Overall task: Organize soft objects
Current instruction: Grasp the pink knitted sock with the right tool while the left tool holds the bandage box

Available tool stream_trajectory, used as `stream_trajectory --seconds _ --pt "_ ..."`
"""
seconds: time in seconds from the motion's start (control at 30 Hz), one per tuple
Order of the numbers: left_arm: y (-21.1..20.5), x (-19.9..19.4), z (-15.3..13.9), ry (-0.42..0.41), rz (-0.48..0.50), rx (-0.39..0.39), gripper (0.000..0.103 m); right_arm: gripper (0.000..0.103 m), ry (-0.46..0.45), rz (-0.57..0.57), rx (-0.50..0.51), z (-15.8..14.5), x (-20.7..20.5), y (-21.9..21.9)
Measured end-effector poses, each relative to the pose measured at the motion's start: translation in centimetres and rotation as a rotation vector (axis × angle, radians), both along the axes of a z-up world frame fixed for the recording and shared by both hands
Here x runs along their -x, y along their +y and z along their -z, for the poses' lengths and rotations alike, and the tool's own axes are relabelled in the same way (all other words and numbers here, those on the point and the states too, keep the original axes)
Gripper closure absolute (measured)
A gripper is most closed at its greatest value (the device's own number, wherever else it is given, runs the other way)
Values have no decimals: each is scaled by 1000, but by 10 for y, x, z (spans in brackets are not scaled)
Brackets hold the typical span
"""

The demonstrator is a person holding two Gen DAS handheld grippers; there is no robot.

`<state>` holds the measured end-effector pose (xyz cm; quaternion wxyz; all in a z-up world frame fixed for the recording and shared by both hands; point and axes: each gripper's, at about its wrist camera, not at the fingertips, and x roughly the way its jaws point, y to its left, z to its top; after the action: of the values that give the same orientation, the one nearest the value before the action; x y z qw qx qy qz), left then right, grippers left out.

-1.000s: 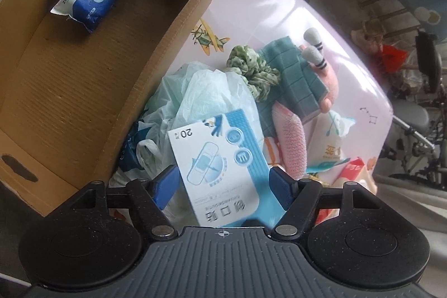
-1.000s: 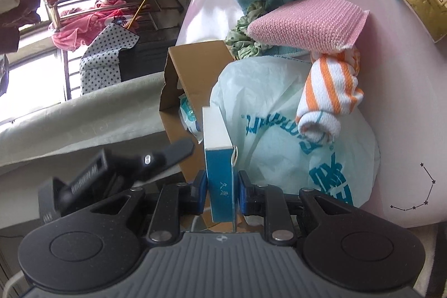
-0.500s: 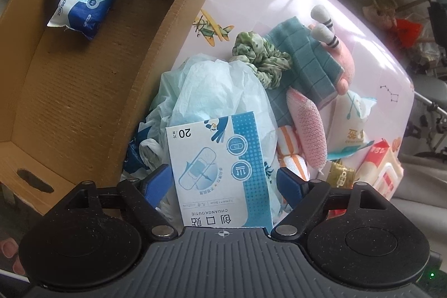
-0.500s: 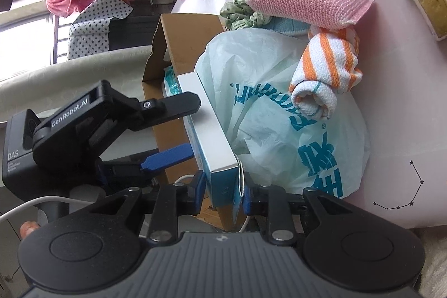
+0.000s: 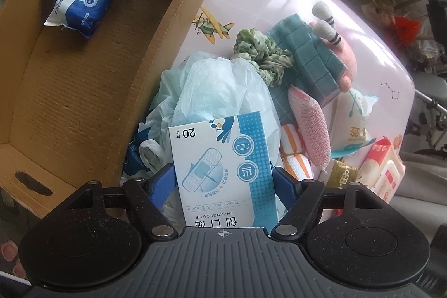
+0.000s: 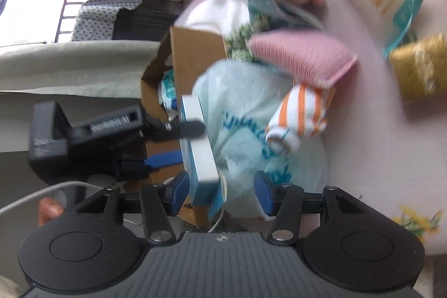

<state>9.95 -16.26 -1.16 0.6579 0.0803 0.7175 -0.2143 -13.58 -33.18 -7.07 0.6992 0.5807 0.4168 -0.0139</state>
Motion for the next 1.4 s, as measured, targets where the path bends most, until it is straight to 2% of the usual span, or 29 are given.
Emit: stream_trajectory --seconds 0.1,0.17,0.23,0.43,0.6,0.77,0.9,0.97,1.07,1.13,1.23,1.3,1.4 --pt "-2 3 0 -7 28 -7 29 60 2 20 116 -5 -4 -34" --pt "-4 4 1 -14 49 -14 29 56 13 -11 214 -1 -17 -51" --pt "-7 5 1 -19 66 -20 29 51 25 -63 270 8 -34 -60" --pt "-8 5 4 -20 90 -27 29 49 37 -244 284 42 -84 -65" --pt "-8 5 5 -15 94 -28 29 48 97 -367 295 64 -111 -60" --pt "-8 4 8 -9 92 -32 29 38 144 -372 282 80 -119 -64" --pt "-9 4 8 -13 96 -33 28 37 154 -356 280 84 -121 -63" --pt "-9 4 7 -14 96 -29 29 41 158 -345 293 83 -119 -61" --pt "-7 4 3 -18 93 -11 29 55 143 -301 307 73 -112 -62" --pt "-5 5 1 -21 90 1 29 69 127 -258 299 65 -102 -67" --pt "-2 6 -3 -32 89 12 29 84 120 -189 296 57 -89 -76" --pt "-1 8 -5 -42 90 17 29 90 117 -153 305 51 -82 -81" --pt "0 11 -7 -55 93 13 29 93 114 -117 336 44 -73 -83"
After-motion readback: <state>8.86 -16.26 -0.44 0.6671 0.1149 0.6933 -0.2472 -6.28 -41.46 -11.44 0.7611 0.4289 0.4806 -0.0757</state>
